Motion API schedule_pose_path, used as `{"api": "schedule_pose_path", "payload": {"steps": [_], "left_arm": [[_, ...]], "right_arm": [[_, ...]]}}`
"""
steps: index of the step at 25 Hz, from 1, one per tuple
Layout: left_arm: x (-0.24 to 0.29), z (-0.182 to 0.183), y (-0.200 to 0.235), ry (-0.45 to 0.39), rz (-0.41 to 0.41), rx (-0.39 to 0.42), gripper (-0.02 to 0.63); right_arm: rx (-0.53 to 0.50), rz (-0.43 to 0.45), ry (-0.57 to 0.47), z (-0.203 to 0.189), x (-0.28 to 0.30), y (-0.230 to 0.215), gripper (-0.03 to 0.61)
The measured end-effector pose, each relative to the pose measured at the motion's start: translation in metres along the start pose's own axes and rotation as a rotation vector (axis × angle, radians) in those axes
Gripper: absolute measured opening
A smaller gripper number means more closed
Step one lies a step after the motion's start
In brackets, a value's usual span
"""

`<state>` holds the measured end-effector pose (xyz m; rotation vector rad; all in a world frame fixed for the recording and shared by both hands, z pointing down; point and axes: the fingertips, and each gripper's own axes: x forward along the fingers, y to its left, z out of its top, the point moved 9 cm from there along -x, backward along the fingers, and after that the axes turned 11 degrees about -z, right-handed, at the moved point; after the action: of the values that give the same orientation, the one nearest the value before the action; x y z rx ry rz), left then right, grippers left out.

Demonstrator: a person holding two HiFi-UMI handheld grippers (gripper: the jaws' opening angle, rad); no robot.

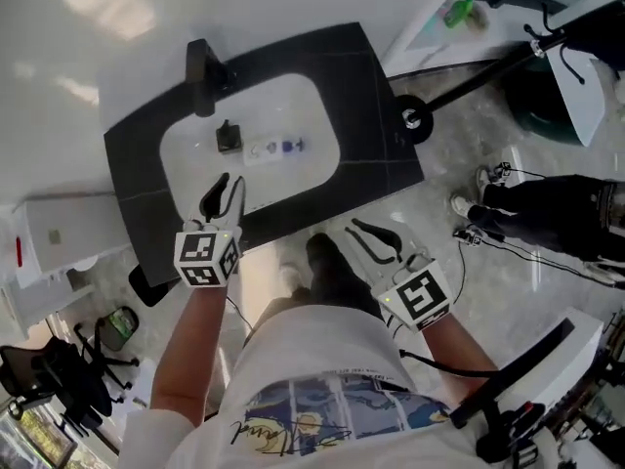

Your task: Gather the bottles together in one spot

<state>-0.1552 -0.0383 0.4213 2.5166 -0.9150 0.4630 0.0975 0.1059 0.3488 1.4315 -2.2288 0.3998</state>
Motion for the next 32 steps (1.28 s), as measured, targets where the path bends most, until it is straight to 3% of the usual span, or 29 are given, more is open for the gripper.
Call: {"api": "schedule_pose_path", "payload": {"steps": [4, 9, 12, 15, 18, 22, 32], "left_arm": [[0.023, -0.006, 0.047, 0.066, 0.098, 0.037, 0.124], [0.047, 0.000, 0.053, 0.125, 0.217, 0.030, 0.162], [0.076, -0.012, 0.053, 0.136, 0.206, 0.024, 0.195], [0.095, -0.015, 0.064, 0.144, 0.248, 0.021, 0.213], [0.102, -0.019, 0.078, 0.154, 0.281, 0.012, 0.230], [0.114, -0.024, 0.092, 0.178, 0.307, 0.023, 0.236], [0.144, -0.046, 0.118, 0.234, 0.389, 0.020, 0.225]], "right_arm": [[0.057, 0.015, 0.026, -0.003, 0.024, -0.008, 0.052], [0.084, 0.025, 0.038, 0.004, -0.005, -0.045, 0.052], [0.091, -0.038, -0.019, 0.003, -0.023, -0.066, 0.052], [0.103, -0.069, 0.067, -0.016, -0.020, -0.073, 0.052], [0.097, -0.060, 0.149, -0.021, -0.014, -0.071, 0.052], [0.112, -0.043, 0.096, -0.023, -0.007, -0.074, 0.052], [0.088, -0.016, 0.128, -0.024, -0.002, -0.086, 0.051]]}}
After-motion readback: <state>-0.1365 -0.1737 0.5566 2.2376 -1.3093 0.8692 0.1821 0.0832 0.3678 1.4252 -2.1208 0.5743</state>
